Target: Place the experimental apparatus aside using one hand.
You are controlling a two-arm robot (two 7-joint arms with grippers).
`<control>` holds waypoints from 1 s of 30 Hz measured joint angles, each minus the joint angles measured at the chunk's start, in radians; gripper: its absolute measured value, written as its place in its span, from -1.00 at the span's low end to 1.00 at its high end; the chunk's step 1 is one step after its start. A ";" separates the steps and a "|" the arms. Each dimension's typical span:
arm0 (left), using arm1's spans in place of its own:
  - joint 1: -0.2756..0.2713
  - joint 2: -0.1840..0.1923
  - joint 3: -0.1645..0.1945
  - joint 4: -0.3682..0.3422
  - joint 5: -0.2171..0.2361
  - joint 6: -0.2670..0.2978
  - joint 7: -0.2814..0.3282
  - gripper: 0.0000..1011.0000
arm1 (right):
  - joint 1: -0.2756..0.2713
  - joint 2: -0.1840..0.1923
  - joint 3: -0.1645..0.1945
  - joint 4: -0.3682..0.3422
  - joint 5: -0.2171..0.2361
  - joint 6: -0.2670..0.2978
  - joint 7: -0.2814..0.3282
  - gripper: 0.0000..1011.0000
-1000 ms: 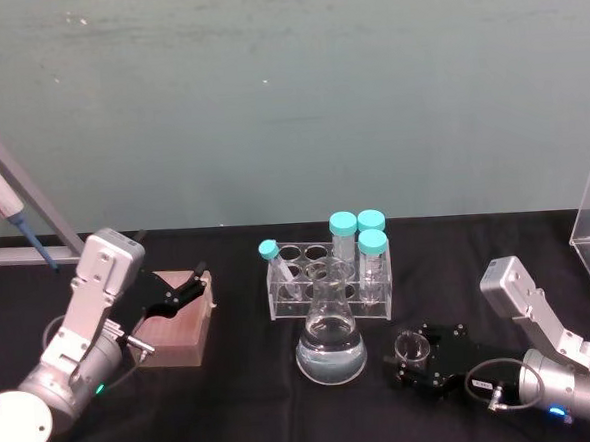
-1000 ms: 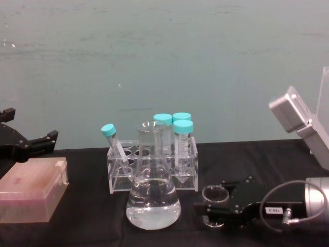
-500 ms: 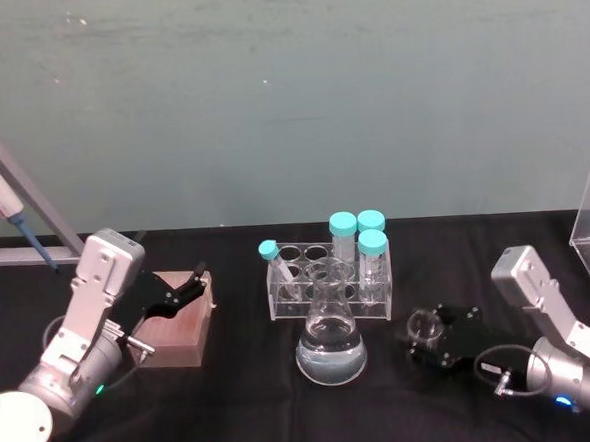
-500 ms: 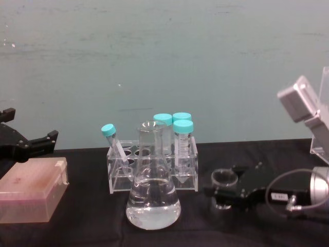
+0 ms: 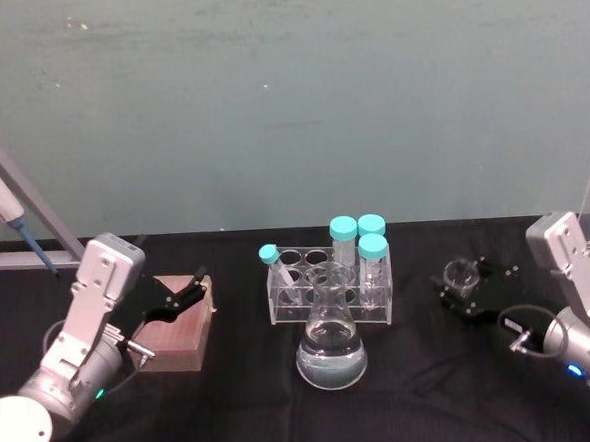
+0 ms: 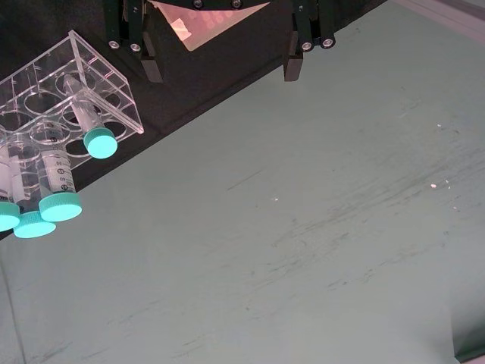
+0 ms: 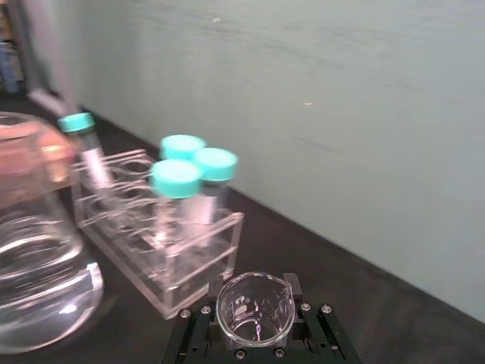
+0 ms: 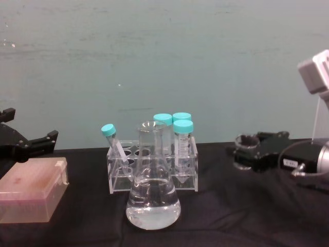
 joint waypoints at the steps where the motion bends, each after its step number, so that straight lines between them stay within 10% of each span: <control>1: 0.000 0.000 0.000 0.000 0.000 0.000 0.000 0.98 | 0.002 -0.003 0.004 0.004 -0.004 0.000 -0.012 -0.07; 30: 0.000 0.000 0.000 0.000 0.000 0.000 0.000 0.98 | 0.058 -0.105 0.112 0.128 -0.130 0.002 -0.268 -0.07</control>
